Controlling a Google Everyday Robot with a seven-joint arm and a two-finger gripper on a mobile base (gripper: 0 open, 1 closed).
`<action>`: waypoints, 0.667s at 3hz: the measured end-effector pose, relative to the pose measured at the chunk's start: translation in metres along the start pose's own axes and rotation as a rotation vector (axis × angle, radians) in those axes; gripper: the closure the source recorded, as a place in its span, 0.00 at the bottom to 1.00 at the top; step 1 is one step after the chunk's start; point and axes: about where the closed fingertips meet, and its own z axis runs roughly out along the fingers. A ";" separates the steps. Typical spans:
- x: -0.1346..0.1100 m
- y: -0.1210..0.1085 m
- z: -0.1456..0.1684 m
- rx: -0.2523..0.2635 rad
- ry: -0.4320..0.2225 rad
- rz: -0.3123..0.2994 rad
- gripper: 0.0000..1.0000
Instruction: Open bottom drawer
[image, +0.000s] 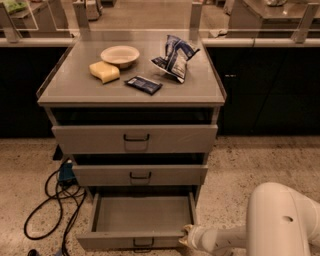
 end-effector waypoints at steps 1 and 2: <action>-0.001 -0.001 -0.003 0.000 0.000 0.000 1.00; 0.007 0.017 -0.009 0.002 0.005 0.009 1.00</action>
Offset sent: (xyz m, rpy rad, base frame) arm -0.5365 -0.0936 -0.0995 0.0009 0.0921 -0.2481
